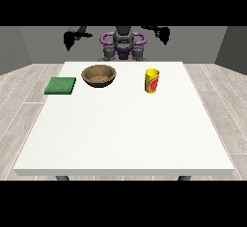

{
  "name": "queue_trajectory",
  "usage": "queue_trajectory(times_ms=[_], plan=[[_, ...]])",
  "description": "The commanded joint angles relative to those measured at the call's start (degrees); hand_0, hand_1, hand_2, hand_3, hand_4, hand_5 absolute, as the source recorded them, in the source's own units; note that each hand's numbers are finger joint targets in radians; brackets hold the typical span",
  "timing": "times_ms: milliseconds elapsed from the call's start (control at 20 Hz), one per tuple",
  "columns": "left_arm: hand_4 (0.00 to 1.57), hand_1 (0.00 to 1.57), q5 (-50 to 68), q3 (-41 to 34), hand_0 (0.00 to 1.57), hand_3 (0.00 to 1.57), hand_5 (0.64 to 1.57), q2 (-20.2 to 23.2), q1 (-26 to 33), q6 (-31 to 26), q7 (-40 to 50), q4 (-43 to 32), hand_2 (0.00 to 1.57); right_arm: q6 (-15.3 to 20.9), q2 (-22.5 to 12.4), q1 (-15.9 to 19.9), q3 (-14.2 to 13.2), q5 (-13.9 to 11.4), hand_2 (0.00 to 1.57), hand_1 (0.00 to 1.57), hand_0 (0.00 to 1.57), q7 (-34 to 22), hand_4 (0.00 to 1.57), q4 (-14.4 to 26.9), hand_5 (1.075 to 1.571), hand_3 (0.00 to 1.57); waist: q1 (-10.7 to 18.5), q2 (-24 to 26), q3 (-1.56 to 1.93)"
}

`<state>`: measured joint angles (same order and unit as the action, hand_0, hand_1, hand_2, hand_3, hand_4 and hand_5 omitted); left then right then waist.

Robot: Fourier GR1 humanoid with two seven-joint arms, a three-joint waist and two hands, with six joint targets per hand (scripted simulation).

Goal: Pick the cup and pour the ball into the bowl, then pick the bowl and place it on the pad

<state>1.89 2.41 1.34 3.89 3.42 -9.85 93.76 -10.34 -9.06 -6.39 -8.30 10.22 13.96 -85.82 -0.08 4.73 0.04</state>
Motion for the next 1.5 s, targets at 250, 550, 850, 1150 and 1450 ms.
queue_trajectory(times_ms=[250, 550, 850, 1150, 1450], plan=[[0.00, 0.00, -0.26, -5.12, 0.00, 0.00, 1.459, 0.40, -12.62, 2.69, -8.71, -10.29, 0.00, -4.08, -0.85, 7.87, -2.46, -0.11, 0.00, 0.00, 0.00, 12.16, 0.00, 9.86, 1.560, 0.00, -2.26, -10.33, -0.03], [0.00, 0.00, -0.54, -7.73, 0.00, 0.00, 1.448, 2.36, -22.56, 3.30, -9.97, -16.17, 0.00, -5.25, -3.66, 16.41, -4.89, -0.27, 0.00, 0.00, 0.00, 15.99, 0.00, 18.24, 1.551, 0.00, -2.17, -16.17, -0.02], [0.00, 0.00, 2.59, -14.61, 0.00, 0.00, 1.449, 6.50, -27.39, 0.61, -21.49, -27.89, 0.00, -5.08, -1.77, 19.69, -4.43, -0.62, 0.00, 0.00, 0.00, 21.30, 0.00, 20.19, 1.548, 0.00, -3.29, -23.86, -0.05], [0.00, 0.00, 1.98, -15.55, 0.00, 0.00, 1.413, 7.84, -30.86, 0.72, -24.65, -36.83, 0.00, -7.33, -2.70, 21.62, -5.13, -0.99, 0.00, 0.00, 0.00, 25.97, 0.00, 28.25, 1.548, 0.00, -3.73, -22.53, -0.04], [0.00, 0.00, 3.69, -19.55, 0.00, 0.00, 1.393, 10.43, -36.32, 0.49, -30.44, -45.80, 0.00, -9.67, -4.36, 22.38, -4.82, -1.58, 0.00, 0.00, 0.00, 29.19, 0.00, 28.73, 1.548, 0.00, -6.74, -27.04, -0.05]])
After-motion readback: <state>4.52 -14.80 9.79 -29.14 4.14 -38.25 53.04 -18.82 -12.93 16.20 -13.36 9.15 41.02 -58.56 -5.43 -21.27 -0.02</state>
